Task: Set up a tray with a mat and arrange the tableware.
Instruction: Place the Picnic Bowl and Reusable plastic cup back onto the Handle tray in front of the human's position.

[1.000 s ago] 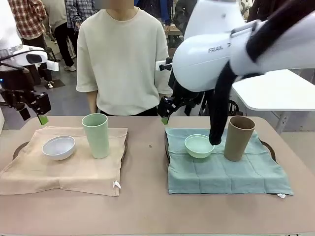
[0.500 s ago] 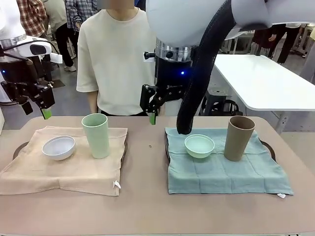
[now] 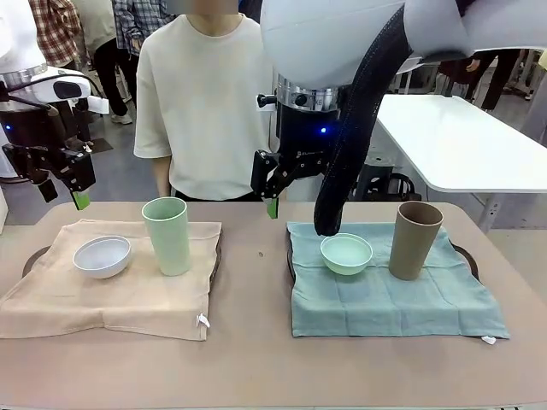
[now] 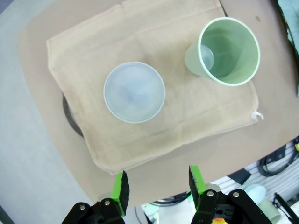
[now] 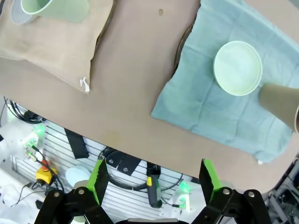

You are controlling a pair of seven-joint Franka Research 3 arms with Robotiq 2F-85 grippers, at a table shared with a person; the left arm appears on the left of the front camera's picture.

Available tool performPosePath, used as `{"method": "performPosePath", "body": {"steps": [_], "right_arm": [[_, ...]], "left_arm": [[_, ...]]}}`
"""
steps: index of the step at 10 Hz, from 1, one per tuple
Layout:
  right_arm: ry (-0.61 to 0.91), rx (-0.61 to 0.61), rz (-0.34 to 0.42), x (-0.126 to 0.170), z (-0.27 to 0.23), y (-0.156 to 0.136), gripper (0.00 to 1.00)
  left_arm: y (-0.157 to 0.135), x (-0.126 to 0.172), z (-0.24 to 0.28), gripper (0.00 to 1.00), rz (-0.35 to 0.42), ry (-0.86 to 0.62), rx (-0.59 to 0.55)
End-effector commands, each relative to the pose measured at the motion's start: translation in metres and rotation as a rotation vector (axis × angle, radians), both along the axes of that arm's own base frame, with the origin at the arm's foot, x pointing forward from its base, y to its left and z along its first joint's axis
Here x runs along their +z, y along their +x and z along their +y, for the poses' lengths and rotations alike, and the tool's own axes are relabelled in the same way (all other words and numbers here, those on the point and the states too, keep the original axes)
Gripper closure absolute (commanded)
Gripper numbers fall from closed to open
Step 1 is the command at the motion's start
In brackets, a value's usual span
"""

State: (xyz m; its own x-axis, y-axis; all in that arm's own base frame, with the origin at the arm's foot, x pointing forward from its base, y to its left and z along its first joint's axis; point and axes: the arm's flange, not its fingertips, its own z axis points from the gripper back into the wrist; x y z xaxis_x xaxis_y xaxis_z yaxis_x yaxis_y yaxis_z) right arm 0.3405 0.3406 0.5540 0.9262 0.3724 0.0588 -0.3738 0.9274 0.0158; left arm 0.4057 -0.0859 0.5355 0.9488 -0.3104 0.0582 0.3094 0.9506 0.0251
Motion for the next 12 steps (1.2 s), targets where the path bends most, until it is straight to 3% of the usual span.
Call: {"method": "performPosePath", "body": {"steps": [1, 4, 6, 8, 12], "right_arm": [[-0.003, 0.001, -0.023, -0.005, -0.005, -0.003, 0.0], [0.0, 0.0, 0.0, 0.0, 0.0, 0.0, 0.0], [0.097, -0.097, -0.05, 0.012, -0.072, 0.004, 0.0], [0.232, -0.204, -0.052, 0.018, -0.152, 0.0, 0.0], [0.475, -0.317, -0.071, 0.024, -0.297, -0.021, 0.0]], "left_arm": [[0.0, -0.001, 0.001, 0.32, -0.015, 0.001, -0.01], [0.0, 0.0, 0.0, 0.32, 0.0, 0.0, 0.0], [0.012, 0.005, 0.018, 0.32, 0.049, -0.092, 0.071], [0.014, 0.01, 0.059, 0.32, 0.086, -0.21, 0.149], [0.018, 0.022, 0.129, 0.32, 0.106, -0.405, 0.192]]}}
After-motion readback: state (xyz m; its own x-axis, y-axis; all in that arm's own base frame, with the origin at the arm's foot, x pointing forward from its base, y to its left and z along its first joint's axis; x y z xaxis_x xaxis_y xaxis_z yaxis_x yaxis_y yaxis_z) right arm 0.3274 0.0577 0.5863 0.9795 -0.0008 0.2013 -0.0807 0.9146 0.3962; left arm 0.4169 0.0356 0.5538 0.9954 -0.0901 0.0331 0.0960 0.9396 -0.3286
